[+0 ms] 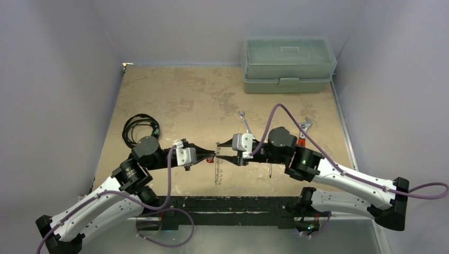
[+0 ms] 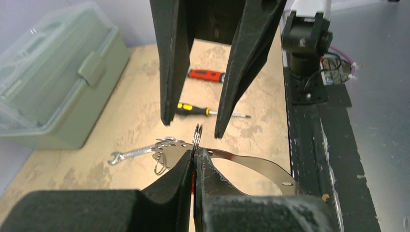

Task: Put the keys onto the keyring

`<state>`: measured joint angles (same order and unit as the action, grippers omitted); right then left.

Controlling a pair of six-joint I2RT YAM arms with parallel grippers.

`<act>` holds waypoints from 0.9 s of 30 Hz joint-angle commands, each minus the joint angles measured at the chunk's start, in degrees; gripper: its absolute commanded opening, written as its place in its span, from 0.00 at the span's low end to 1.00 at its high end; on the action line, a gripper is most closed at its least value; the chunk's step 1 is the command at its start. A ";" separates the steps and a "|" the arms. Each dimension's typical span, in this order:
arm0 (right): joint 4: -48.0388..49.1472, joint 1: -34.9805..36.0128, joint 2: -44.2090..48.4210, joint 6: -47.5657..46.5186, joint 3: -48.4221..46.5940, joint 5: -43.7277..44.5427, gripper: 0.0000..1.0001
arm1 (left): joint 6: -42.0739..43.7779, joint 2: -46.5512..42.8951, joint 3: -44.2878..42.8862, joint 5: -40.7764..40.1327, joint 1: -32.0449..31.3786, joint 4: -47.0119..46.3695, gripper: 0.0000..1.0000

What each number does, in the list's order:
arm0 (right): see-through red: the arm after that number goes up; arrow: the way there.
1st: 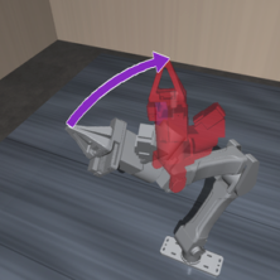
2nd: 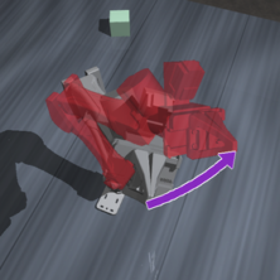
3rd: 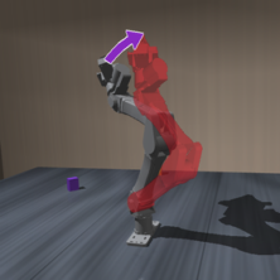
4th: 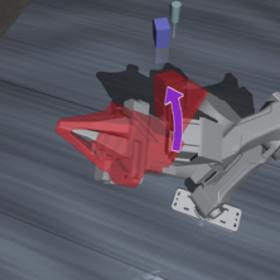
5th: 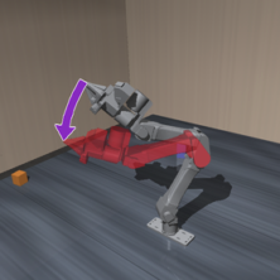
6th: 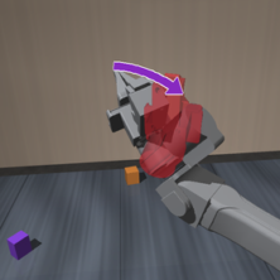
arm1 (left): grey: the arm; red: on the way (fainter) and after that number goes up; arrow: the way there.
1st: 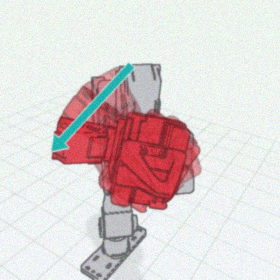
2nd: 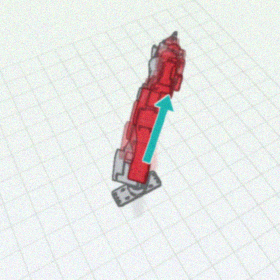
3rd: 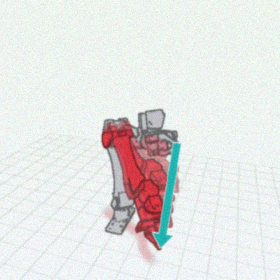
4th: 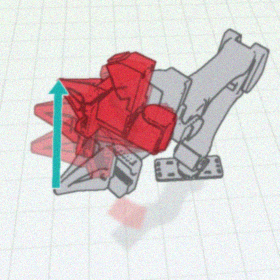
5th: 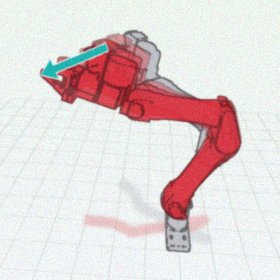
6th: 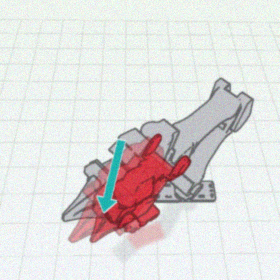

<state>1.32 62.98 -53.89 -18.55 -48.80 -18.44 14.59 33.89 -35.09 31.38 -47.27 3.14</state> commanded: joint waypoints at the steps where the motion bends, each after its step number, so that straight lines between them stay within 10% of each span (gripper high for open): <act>1: -10.51 0.05 0.43 -3.95 -5.39 6.69 0.43 | 2.42 1.60 -1.81 -2.08 0.24 1.69 0.00; 27: -20.49 0.12 -9.16 -6.81 -13.40 4.01 0.38 | 2.51 5.20 -2.97 -3.00 0.24 3.89 0.00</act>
<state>-20.03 62.98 -63.09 -25.19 -59.86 -12.25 16.14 39.05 -35.27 28.27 -47.27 8.80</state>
